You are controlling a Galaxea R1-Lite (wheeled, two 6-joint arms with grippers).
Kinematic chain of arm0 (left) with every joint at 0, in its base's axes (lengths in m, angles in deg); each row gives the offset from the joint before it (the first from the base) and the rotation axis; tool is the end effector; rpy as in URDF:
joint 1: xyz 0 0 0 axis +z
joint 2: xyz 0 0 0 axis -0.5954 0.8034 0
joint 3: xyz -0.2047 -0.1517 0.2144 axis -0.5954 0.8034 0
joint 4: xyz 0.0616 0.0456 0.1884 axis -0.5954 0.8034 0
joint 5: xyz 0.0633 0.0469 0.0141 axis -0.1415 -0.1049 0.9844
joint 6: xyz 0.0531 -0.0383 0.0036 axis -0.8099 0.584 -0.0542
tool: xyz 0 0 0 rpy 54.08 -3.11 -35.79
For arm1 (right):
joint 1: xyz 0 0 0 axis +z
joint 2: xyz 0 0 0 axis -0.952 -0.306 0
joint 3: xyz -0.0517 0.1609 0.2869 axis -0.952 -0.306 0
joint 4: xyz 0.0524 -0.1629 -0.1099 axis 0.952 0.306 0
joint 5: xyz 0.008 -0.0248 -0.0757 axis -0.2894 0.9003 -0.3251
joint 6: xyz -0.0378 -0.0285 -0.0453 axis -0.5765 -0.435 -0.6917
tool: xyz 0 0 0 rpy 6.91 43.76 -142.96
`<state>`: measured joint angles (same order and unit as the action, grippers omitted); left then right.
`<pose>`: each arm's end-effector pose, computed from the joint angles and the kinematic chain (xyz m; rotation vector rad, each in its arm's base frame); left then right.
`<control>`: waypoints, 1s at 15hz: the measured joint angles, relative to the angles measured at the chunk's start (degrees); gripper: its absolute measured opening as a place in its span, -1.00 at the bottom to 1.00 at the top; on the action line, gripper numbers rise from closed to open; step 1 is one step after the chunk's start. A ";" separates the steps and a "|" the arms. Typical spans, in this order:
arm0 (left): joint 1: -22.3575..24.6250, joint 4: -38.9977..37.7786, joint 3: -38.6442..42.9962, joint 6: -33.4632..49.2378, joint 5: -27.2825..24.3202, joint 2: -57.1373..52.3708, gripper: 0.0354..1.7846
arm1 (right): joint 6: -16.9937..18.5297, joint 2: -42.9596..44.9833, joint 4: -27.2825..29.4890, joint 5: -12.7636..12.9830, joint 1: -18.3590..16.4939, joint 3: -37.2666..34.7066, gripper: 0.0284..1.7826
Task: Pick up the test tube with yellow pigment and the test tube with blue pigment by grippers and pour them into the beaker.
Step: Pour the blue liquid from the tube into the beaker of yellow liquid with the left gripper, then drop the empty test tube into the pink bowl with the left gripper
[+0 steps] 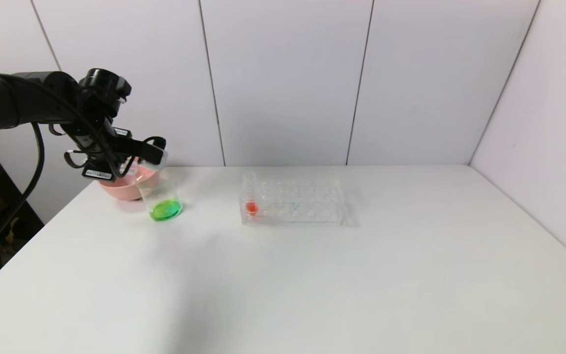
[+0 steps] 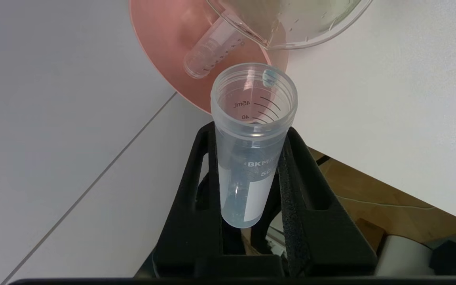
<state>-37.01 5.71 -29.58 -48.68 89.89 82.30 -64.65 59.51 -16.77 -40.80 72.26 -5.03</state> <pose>0.4696 0.0162 0.2280 1.6399 0.8851 -0.4652 0.0014 -0.0025 0.0760 0.0962 -0.0056 -0.0367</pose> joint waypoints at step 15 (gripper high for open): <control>11.48 -15.38 2.04 67.80 -40.30 -3.69 -0.54 | 0.00 0.00 -0.02 -0.02 0.00 0.00 0.92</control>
<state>-25.52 -9.68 -27.54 19.12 49.59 78.61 -64.65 59.51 -16.79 -40.83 72.26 -5.03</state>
